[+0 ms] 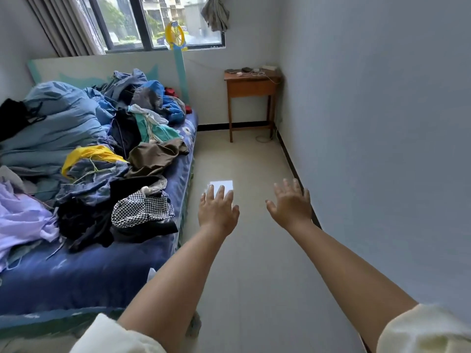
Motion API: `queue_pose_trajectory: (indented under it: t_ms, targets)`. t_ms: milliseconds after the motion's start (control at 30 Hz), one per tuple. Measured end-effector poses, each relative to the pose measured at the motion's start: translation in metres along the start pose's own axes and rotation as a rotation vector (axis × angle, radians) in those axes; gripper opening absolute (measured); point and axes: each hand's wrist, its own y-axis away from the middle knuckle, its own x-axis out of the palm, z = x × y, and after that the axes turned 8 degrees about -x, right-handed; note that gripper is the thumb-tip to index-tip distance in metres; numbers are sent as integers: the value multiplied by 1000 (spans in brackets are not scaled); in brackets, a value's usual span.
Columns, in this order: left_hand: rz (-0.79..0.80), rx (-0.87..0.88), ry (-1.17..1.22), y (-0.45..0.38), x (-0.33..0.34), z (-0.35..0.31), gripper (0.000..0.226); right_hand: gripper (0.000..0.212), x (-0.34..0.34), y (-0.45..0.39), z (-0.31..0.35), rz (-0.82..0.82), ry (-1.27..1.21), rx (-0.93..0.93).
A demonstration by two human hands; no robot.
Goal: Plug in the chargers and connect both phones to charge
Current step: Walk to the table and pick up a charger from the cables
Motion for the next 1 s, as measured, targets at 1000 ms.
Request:
queue_pose_trajectory:
  t_ms: [1000]
  targets:
    - [-42,58,15,-838,50,-90,50,55,81,-818,-185,-72,5,3]
